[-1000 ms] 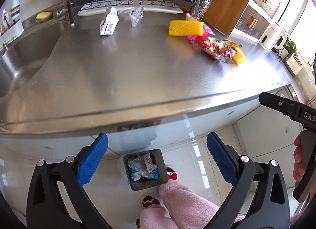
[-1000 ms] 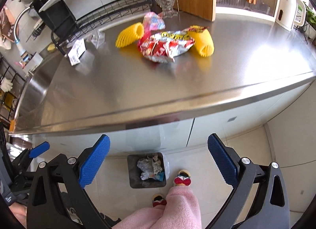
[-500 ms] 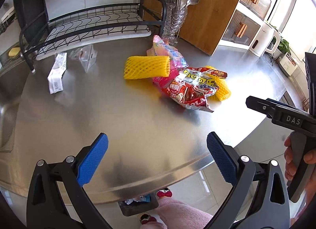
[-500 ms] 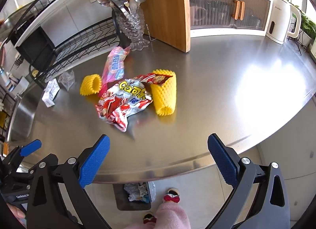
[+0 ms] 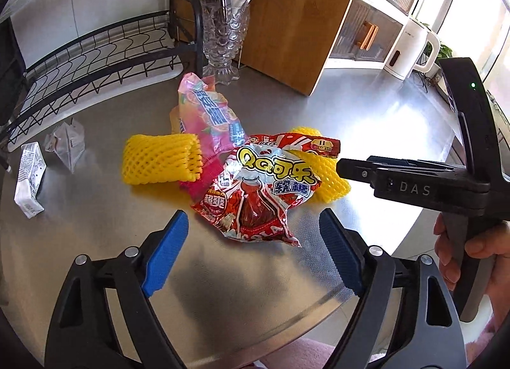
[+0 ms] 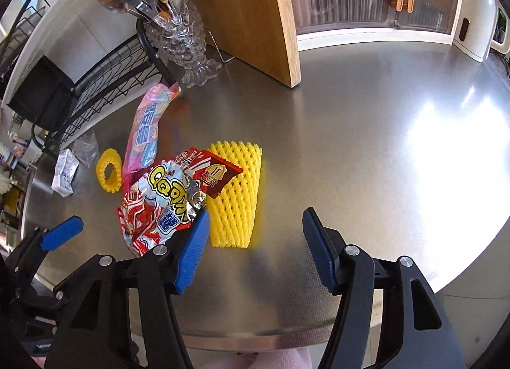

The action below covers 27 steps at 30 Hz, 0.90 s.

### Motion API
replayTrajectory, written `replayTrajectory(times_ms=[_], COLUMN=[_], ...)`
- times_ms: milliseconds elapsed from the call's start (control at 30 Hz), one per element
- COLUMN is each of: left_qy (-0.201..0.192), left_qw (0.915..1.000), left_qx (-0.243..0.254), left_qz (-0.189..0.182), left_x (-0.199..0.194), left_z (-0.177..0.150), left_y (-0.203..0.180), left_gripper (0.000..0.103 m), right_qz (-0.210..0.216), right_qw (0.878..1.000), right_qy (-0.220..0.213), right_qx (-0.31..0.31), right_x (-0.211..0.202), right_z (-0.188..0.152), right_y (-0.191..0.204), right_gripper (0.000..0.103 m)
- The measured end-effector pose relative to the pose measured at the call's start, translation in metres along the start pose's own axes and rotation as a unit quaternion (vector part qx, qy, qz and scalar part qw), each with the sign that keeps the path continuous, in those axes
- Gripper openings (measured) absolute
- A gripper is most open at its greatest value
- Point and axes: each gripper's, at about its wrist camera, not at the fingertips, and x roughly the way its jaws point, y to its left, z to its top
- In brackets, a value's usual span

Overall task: Collect trash
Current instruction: 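Grasp the red QQ candy bag with the left tool while the right tool grasps a yellow foam net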

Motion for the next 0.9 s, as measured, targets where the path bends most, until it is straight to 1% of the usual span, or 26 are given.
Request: replayTrajectory(times_ms=[167,233,267,300,367,400,433,467,500,533,567,600,733,900], left_qy=[0.026,0.04,0.045,0.046,0.043,0.043,0.043,0.041,0.039,0.037,0.036,0.035,0.035,0.019], left_qw=[0.9996,0.9992,0.999,0.9989,0.999,0.999,0.999,0.9991,0.9992,0.9992,0.9993,0.9992,0.9992,0.9997], left_qx=[0.009,0.007,0.006,0.007,0.011,0.009,0.007,0.007,0.009,0.01,0.012,0.015,0.012,0.009], left_qz=[-0.004,-0.004,-0.003,0.0,0.002,-0.002,-0.005,-0.006,-0.007,-0.009,-0.009,-0.007,-0.014,-0.011], left_x=[0.025,0.036,0.041,0.043,0.045,0.046,0.046,0.046,0.045,0.044,0.042,0.041,0.031,0.002], left_z=[0.0,-0.001,-0.003,-0.003,-0.003,-0.003,-0.003,-0.003,-0.003,-0.003,-0.004,-0.004,-0.008,-0.022], left_y=[-0.003,-0.002,0.0,0.001,0.003,0.004,0.005,0.006,0.006,0.005,0.003,0.002,0.004,0.008], left_gripper=[0.069,0.062,0.056,0.051,0.051,0.047,0.047,0.045,0.039,0.036,0.032,0.031,0.027,0.026], right_qz=[0.005,0.006,0.006,0.006,0.002,0.001,0.003,0.005,0.01,0.008,0.002,-0.003,0.003,0.002], right_qw=[1.0,1.0,0.999,0.999,0.999,0.999,0.999,0.999,0.999,0.999,0.998,0.998,0.999,0.999], right_qy=[0.021,0.028,0.031,0.034,0.032,0.032,0.032,0.034,0.035,0.032,0.029,0.027,0.022,0.004], right_qx=[-0.004,-0.007,-0.008,-0.009,-0.016,-0.021,-0.026,-0.031,-0.036,-0.042,-0.051,-0.057,-0.044,-0.041], right_x=[0.019,0.026,0.029,0.031,0.032,0.032,0.033,0.033,0.034,0.033,0.033,0.032,0.027,0.006], right_z=[0.005,0.005,0.004,0.004,0.004,0.005,0.005,0.006,0.006,0.005,0.005,0.004,0.003,-0.009], right_y=[-0.001,-0.001,-0.001,-0.001,0.0,0.001,0.002,0.004,0.007,0.01,0.015,0.019,0.021,0.028], right_gripper=[0.057,0.057,0.057,0.055,0.051,0.048,0.04,0.034,0.025,0.018,0.015,0.013,0.012,0.012])
